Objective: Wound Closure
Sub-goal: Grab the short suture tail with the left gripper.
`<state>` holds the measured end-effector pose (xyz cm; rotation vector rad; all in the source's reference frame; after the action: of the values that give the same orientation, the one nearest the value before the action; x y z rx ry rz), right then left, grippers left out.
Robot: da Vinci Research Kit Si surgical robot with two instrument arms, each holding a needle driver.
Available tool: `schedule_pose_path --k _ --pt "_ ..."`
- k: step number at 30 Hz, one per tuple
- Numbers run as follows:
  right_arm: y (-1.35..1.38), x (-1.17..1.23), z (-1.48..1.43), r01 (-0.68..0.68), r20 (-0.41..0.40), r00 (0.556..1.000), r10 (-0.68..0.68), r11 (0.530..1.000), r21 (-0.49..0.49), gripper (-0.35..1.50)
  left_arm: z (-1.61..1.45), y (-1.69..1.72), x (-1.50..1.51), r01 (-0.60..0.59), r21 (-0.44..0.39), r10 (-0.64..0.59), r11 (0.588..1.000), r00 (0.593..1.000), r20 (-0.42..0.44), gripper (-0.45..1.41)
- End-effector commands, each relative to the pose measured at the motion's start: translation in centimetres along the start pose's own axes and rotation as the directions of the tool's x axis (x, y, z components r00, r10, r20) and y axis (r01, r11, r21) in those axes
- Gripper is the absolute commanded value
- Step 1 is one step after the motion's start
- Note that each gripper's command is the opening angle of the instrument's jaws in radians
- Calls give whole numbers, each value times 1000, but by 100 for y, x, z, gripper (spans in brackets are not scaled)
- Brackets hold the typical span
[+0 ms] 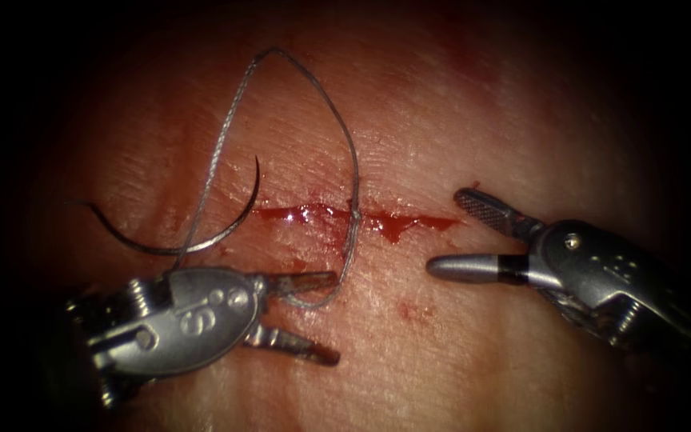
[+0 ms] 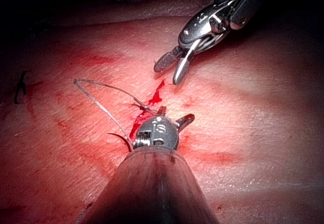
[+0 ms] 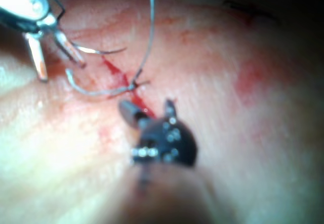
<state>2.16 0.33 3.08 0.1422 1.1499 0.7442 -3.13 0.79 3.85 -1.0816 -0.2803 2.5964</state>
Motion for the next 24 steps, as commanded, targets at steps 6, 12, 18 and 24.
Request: schedule_pose_path --k 6,12,18,24 --pt "-3 6 5 12 2 1000 -12 1000 7 143 13 -15 -16 -41 39 38 998 997 72 24" --pt "-9 13 1 26 6 1000 -26 999 19 143 26 -9 -33 -56 19 53 998 990 128 20" --pt "-10 14 2 25 7 1000 -25 1000 18 143 25 -8 -35 -49 -2 49 999 990 135 2" --pt "-12 15 2 25 7 1000 -25 999 19 143 15 -18 -28 -45 0 45 999 992 120 -10"
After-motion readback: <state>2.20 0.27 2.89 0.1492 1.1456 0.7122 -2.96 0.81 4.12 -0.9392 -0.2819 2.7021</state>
